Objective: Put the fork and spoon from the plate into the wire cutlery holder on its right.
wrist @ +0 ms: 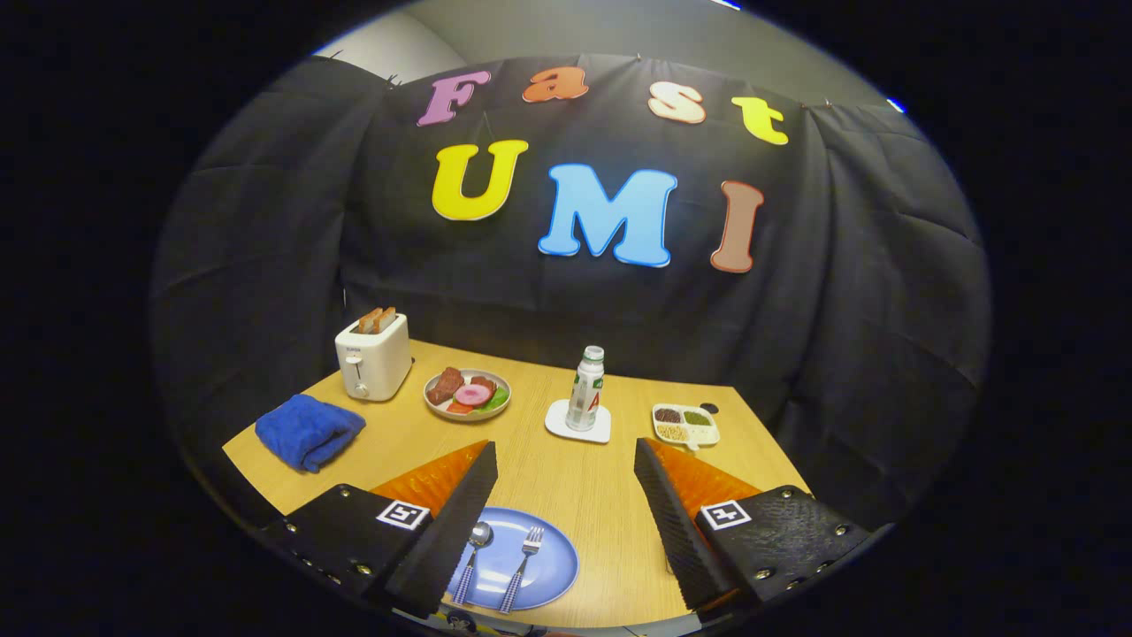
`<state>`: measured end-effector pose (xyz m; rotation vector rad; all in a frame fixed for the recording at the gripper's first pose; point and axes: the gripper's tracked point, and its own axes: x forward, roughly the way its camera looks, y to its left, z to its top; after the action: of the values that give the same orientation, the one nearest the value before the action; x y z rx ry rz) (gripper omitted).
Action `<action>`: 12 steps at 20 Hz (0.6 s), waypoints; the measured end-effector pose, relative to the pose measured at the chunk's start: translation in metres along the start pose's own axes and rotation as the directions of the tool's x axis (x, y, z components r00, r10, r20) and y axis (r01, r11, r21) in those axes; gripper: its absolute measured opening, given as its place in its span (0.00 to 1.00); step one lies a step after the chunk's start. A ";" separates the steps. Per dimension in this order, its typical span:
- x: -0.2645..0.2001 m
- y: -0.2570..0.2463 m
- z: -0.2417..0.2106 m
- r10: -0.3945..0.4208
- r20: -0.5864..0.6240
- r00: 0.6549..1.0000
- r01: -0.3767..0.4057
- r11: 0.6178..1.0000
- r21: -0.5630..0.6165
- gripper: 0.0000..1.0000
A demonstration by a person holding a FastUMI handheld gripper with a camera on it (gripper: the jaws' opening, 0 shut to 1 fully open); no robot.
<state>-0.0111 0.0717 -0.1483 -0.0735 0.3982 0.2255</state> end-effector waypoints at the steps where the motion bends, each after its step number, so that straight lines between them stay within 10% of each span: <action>1: 0.004 0.002 -0.010 0.007 -0.040 0.999 -0.007 1.000 0.004 0.96; 12: 0.022 0.022 -0.092 0.047 -0.316 0.948 -0.054 0.998 -0.015 0.96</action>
<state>-0.0311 0.0873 -0.2418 -0.1230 0.7176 0.2698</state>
